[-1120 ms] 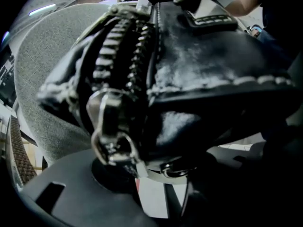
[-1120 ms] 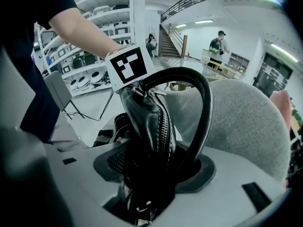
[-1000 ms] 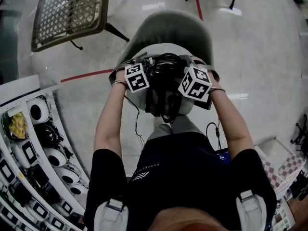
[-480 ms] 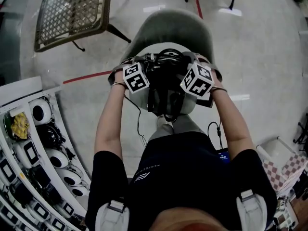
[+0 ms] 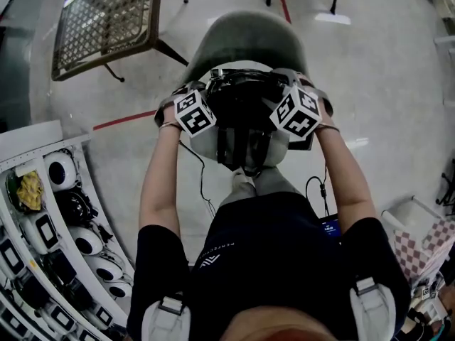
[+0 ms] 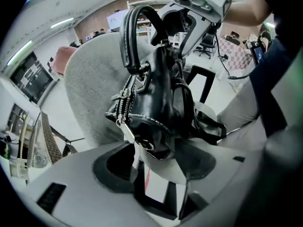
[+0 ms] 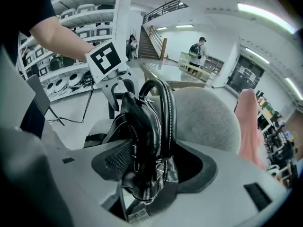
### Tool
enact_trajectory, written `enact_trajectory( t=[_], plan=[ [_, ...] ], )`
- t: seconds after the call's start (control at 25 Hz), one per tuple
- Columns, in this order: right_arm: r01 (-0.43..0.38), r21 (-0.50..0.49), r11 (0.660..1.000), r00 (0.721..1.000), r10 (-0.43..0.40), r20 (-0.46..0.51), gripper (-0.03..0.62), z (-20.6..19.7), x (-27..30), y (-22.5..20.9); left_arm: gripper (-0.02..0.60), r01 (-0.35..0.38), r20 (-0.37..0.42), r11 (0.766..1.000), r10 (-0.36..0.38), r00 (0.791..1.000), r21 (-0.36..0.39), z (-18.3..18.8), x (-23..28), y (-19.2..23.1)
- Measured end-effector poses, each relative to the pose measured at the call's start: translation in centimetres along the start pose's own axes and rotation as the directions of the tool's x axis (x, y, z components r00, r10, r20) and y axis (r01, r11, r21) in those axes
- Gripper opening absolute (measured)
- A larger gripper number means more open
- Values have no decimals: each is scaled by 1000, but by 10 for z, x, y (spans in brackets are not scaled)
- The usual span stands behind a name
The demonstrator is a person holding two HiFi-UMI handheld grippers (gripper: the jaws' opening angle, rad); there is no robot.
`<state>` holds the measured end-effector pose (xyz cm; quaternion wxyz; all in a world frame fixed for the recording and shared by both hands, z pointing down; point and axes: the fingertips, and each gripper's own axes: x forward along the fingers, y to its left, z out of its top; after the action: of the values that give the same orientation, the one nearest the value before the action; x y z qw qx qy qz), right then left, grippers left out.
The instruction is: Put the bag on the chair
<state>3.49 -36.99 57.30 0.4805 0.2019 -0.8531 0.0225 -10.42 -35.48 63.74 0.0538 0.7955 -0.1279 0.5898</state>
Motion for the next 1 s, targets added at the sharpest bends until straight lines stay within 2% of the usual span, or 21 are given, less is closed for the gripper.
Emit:
enact_trajectory(
  t=[0.08, 0.2, 0.36, 0.64, 0.8, 1.0],
  plan=[
    [26, 19, 999, 1000, -26, 12, 275, -2, -11, 0, 242, -24, 15, 1000, 24, 1000, -6, 3, -8, -2],
    [65, 54, 996, 997, -66, 30, 273, -3, -25, -1, 231, -64, 29, 998, 64, 998, -7, 7, -18, -4],
    [102, 86, 991, 993, -106, 49, 263, -2, -40, 5, 188, -102, 86, 994, 105, 991, -46, 16, -37, -10],
    [143, 131, 981, 984, -155, 85, 117, 6, -54, 30, 121, -106, 154, 990, 120, 981, -95, 30, -64, -35],
    [122, 182, 976, 985, -141, 95, 107, 8, -62, 47, 65, -115, 169, 987, 134, 977, -114, 38, -72, -55],
    [128, 227, 965, 980, -158, 118, 95, 7, -77, 64, 51, -142, 193, 978, 170, 966, -153, 47, -83, -79]
  ],
)
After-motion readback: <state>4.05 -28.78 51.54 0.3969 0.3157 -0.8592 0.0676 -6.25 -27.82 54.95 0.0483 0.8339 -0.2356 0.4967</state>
